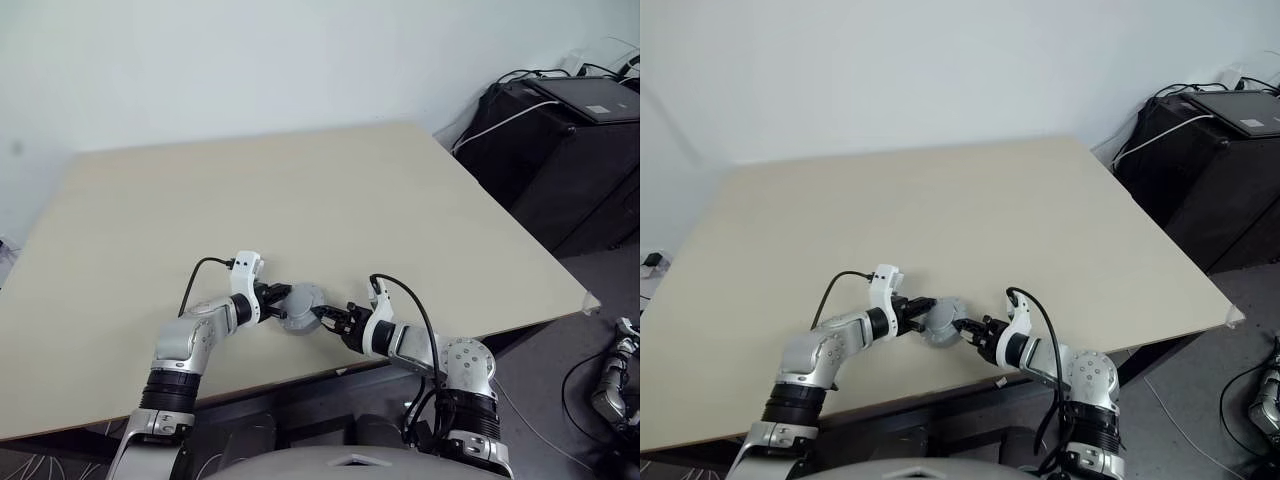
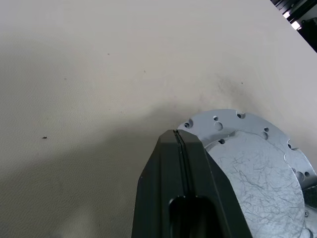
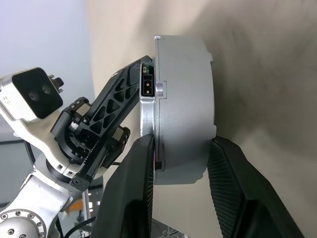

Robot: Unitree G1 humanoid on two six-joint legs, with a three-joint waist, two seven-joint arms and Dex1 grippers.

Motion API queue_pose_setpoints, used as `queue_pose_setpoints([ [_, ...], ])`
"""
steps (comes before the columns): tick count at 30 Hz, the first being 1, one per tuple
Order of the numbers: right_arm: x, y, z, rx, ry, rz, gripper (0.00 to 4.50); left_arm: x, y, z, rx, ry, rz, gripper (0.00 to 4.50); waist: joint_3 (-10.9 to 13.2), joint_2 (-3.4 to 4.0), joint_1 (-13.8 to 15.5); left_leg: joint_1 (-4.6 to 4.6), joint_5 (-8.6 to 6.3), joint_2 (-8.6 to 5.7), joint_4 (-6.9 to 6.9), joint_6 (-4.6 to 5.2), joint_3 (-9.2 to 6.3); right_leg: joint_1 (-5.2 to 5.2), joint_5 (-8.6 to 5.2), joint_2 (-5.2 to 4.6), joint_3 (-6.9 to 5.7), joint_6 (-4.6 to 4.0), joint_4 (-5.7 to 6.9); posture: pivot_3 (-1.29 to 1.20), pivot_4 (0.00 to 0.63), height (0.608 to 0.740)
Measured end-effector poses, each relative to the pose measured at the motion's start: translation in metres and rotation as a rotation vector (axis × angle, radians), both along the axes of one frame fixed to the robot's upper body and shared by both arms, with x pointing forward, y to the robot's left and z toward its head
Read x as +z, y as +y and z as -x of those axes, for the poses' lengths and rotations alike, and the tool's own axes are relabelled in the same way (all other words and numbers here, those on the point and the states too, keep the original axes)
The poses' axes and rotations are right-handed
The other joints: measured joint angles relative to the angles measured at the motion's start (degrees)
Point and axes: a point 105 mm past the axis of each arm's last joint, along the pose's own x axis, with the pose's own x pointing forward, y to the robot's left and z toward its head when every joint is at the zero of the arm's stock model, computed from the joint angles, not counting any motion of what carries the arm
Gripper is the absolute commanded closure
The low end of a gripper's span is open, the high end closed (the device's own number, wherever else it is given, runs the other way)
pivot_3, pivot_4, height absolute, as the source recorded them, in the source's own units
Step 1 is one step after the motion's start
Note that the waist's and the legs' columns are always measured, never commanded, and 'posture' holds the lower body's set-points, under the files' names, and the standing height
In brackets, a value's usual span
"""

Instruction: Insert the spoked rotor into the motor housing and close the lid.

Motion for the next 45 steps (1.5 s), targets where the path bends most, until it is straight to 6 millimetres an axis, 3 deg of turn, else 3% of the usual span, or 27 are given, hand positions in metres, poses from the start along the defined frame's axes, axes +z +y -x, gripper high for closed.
queue_pose_setpoints([
  [7,-0.001,0.0,0.004,-0.014,0.008,-0.029,3.27,0.005,0.002,0.01,0.044,-0.031,0.077,4.5,0.1,-0.03,-0.3,-0.17,0.0,0.0,-0.07,-0.01,0.0,-0.18,-0.05,-0.01,0.05,-0.04,-0.04,0.0,0.0,0.74],
  [11,0.001,-0.001,0.002,-0.033,0.001,-0.044,3.27,0.027,-0.003,0.014,0.103,-0.12,0.227,4.5,0.2,-0.15,-0.3,-0.46,0.01,-0.01,-0.07,-0.01,0.02,-0.49,-0.05,-0.01,0.12,-0.05,-0.02,0.0,0.0,0.74],
  [16,0.002,-0.004,0.0,-0.076,0.0,-0.066,3.27,0.047,0.022,0.023,0.232,-0.228,0.329,4.5,0.4,-0.03,-0.3,-0.54,0.01,0.0,-0.07,-0.01,0.03,-0.58,-0.07,0.03,0.11,-0.08,-0.02,0.0,0.0,0.74],
  [19,0.005,-0.006,-0.003,-0.103,-0.008,-0.081,3.28,0.05,0.035,0.035,0.317,-0.196,0.475,3.9,0.6,-0.17,-0.3,-0.62,0.01,-0.01,0.0,0.0,0.04,-0.59,-0.07,0.04,0.1,-0.06,-0.04,0.0,0.0,0.74],
  [26,0.025,-0.007,-0.013,-0.15,-0.078,-0.162,3.28,0.023,0.042,0.074,0.437,0.026,0.67,1.58,0.9,-0.44,-0.2,-0.7,-0.02,-0.02,0.08,0.07,0.02,-0.6,-0.12,0.14,0.0,0.04,-0.07,0.0,0.0,0.74],
  [31,0.033,0.002,-0.015,-0.13,-0.099,-0.192,3.28,0.019,0.039,0.087,0.495,0.089,0.791,0.03,0.9,-0.45,-0.3,-0.7,-0.02,-0.02,0.16,0.07,0.02,-0.57,-0.12,0.14,-0.01,0.07,-0.06,0.0,0.0,0.74],
  [45,0.048,0.017,-0.014,-0.078,-0.119,-0.235,3.28,0.022,0.035,0.087,0.537,0.105,0.905,0.03,1.0,-0.54,-0.2,-0.7,-0.02,-0.02,0.21,0.08,0.03,-0.56,-0.1,0.2,-0.05,0.05,-0.03,0.0,0.0,0.74],
])
